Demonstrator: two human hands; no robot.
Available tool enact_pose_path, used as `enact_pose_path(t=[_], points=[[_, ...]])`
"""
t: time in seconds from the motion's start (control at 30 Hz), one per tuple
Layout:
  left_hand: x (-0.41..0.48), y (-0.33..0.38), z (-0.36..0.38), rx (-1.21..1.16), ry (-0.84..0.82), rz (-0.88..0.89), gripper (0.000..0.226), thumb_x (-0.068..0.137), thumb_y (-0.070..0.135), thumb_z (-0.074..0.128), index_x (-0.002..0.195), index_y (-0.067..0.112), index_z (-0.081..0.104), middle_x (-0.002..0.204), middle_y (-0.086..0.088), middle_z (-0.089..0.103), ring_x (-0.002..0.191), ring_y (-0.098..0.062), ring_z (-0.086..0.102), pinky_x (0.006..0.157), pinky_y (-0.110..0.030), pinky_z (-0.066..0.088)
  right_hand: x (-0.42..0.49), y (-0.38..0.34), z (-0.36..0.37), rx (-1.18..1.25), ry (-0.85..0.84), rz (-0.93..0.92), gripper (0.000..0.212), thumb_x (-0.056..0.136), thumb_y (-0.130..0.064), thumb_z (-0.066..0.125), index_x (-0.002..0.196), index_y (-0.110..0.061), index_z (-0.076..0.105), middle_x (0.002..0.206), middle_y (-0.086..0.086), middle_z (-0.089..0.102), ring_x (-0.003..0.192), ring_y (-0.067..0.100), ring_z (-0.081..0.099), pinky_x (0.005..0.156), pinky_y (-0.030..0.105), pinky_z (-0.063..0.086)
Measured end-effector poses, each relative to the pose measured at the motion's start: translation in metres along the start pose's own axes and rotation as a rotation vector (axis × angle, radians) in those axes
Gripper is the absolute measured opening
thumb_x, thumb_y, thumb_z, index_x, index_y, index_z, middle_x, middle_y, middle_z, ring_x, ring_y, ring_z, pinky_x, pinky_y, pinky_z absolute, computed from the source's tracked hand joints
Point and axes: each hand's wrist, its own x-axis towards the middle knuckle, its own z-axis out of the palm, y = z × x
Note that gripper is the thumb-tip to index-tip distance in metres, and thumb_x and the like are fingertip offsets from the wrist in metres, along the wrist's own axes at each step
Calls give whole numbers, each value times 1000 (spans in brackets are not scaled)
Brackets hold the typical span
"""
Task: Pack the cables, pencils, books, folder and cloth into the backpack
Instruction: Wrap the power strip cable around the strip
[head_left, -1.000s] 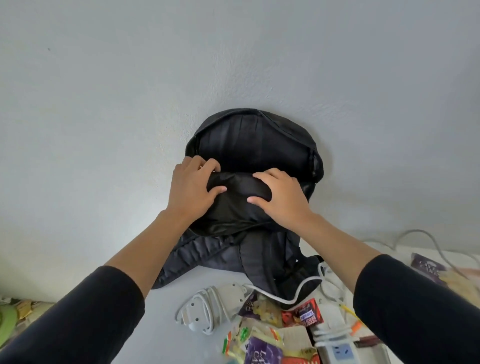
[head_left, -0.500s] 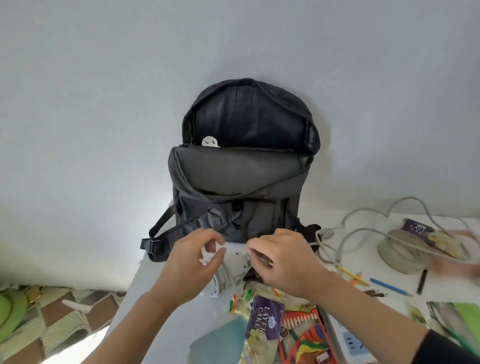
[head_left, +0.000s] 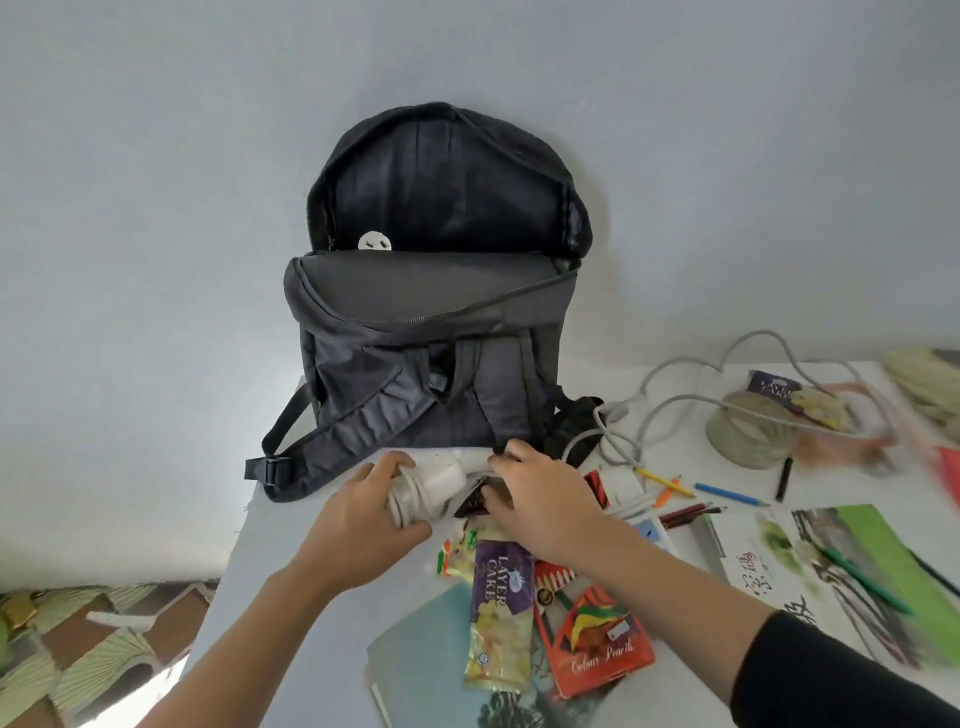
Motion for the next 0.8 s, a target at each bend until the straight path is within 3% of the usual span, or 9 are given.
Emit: enact_pose_path(t=[0.1, 0.17, 0.23, 0.33, 0.43, 0.53, 0.6, 0.67, 0.8], points=[[-9, 20, -23, -241, 30, 17, 47, 73, 32, 86, 110, 34, 57, 84, 3, 66, 68, -15, 59, 62, -34, 51, -3, 4, -12, 256, 108, 5, 43, 94, -36, 40, 115, -15, 71, 107, -4, 60, 92, 21, 64, 79, 40, 51], [-17, 45, -35, -433, -15, 50, 46, 69, 36, 86, 107, 29, 61, 84, 0, 67, 69, -21, 62, 62, -37, 52, -6, 11, -24, 380, 165, -31, 34, 97, -31, 42, 106, -24, 74, 97, -14, 64, 84, 8, 60, 74, 31, 47], [-23, 75, -41, -636, -81, 99, 39, 74, 24, 89, 103, 19, 63, 81, 1, 65, 67, -14, 61, 57, -25, 49, -12, 19, -38, 442, 187, -106, 26, 103, -30, 44, 85, -40, 61, 74, -19, 58, 69, 6, 54, 62, 25, 37], [-22, 113, -38, -824, -144, 111, 29, 83, 6, 82, 102, 7, 60, 79, -1, 61, 64, -9, 57, 54, -17, 44, -27, 32, -54, 400, 178, -180, 44, 103, -62, 30, 97, -36, 65, 74, -13, 60, 72, 7, 57, 62, 23, 40], [-13, 145, -28, -997, -173, 61, 43, 79, 24, 78, 108, 2, 56, 87, -10, 60, 68, -17, 54, 58, -24, 43, -40, 57, -70, 374, 215, -205, 75, 94, -79, 16, 102, -29, 71, 70, -17, 56, 69, 3, 55, 63, 21, 39], [-2, 177, -12, -1249, -230, -14, 58, 74, 29, 77, 116, -5, 57, 95, -20, 60, 70, -22, 57, 57, -30, 45, -51, 92, -85, 362, 343, -228, 69, 99, -73, 23, 73, -23, 63, 60, -8, 51, 60, 12, 48, 62, 30, 41], [6, 195, 0, -1393, -293, -41, 50, 74, 28, 78, 114, 0, 67, 96, -20, 60, 73, -22, 56, 57, -30, 43, -60, 116, -92, 313, 389, -220, 60, 102, -67, 31, 60, -26, 44, 54, -9, 41, 54, 12, 41, 66, 33, 41], [12, 210, 12, -1492, -367, -37, 47, 74, 32, 83, 111, 6, 73, 97, -19, 60, 74, -24, 54, 57, -30, 41, -67, 139, -98, 301, 413, -205, 58, 101, -65, 38, 56, -28, 34, 50, -10, 32, 52, 12, 37, 70, 34, 40], [22, 239, 39, -1479, -398, -45, 74, 75, 56, 84, 128, 6, 67, 103, -17, 63, 76, -24, 56, 63, -31, 43, -81, 178, -115, 289, 405, -159, 70, 99, -68, 39, 49, -19, 35, 44, -9, 27, 57, 14, 39, 71, 27, 35]])
